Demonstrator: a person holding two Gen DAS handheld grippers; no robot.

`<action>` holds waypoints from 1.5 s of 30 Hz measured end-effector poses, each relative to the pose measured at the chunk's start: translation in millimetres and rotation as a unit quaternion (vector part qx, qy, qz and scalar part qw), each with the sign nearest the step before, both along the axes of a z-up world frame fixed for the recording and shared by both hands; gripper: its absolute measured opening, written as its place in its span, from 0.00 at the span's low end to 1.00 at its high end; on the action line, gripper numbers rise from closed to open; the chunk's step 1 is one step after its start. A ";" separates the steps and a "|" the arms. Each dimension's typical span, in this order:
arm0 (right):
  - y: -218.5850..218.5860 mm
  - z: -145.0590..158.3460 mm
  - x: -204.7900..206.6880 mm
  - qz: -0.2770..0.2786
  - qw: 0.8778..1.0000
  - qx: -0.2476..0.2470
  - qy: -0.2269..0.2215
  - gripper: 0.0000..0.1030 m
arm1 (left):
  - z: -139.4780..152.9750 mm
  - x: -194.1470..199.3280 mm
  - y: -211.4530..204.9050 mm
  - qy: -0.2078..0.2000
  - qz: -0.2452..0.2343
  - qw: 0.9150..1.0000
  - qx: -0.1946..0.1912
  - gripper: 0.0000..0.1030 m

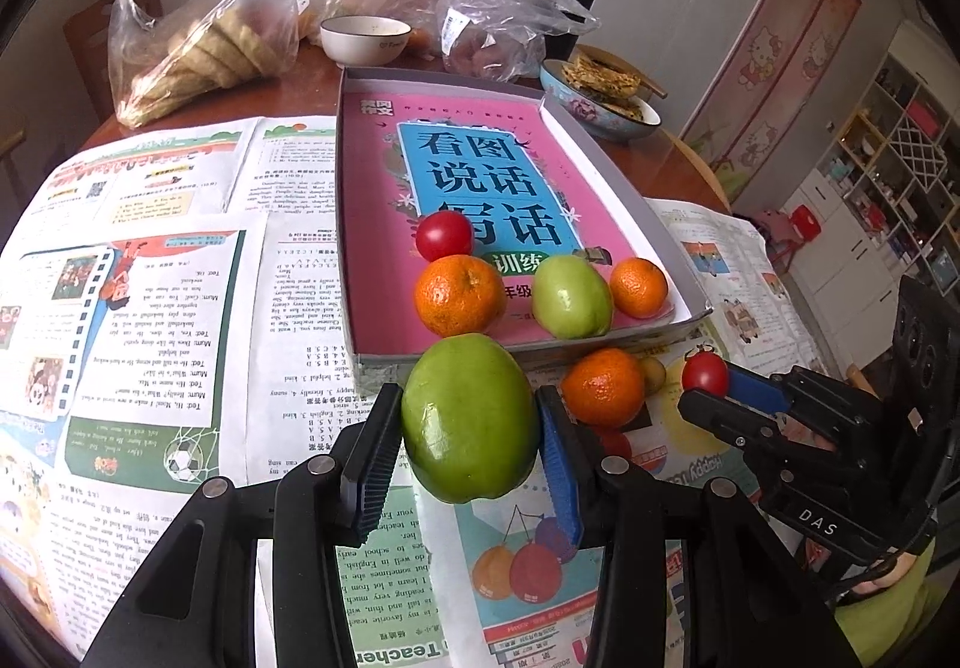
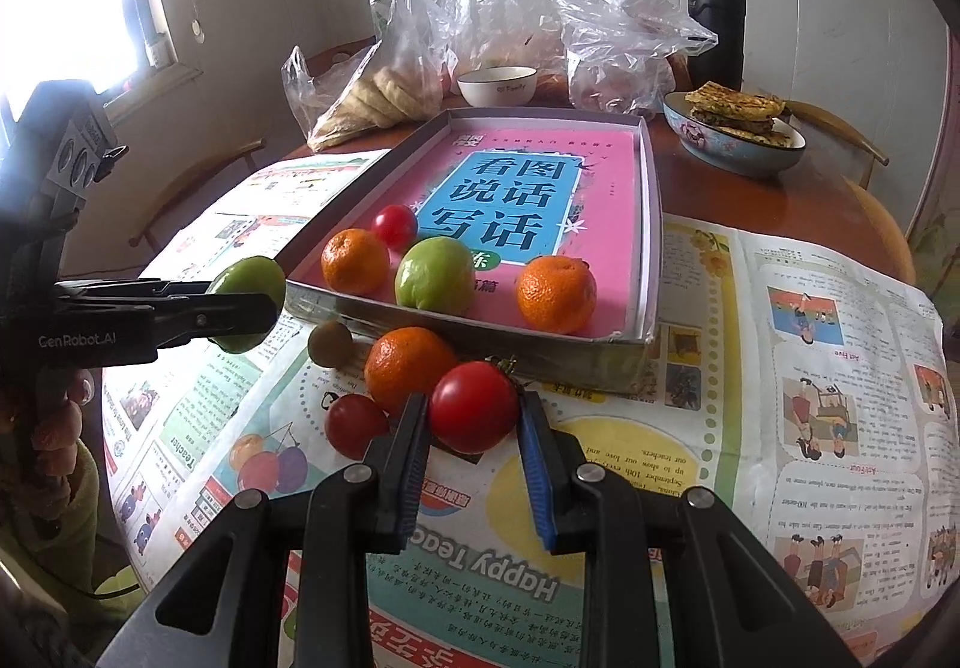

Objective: Organize fruits
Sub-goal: 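Lift and carry the green apple into the box while the right tool carries the tomato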

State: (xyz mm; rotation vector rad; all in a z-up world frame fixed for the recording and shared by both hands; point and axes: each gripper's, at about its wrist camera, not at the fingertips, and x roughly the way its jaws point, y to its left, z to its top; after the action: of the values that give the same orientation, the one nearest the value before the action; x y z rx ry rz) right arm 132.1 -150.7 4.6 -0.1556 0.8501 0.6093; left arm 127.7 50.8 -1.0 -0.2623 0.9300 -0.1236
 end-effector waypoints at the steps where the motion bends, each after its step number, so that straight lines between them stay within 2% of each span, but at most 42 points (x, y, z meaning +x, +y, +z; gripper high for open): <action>1: -0.4 0.5 1.0 -0.001 1.000 0.000 -0.001 0.29 | 1.4 1.1 -0.6 -0.001 0.000 1.000 0.001 0.44; 17: -4.4 13.2 20.0 -0.008 1.000 0.002 -0.020 0.29 | 13.9 22.7 -10.3 -0.011 -0.009 1.000 0.011 0.44; 29: -1.9 18.1 37.9 -0.006 1.000 0.004 -0.026 0.29 | 22.8 55.7 -24.1 -0.014 -0.026 0.999 0.020 0.44; 45: 9.2 18.8 77.2 -0.008 1.000 -0.004 -0.025 0.29 | 10.9 107.3 -38.3 0.007 -0.043 0.999 0.030 0.44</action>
State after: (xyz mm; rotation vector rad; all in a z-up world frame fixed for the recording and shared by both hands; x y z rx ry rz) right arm 209.3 -141.5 23.4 -0.1711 0.8042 0.5839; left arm 235.1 12.5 9.8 -0.1686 0.9567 -0.1737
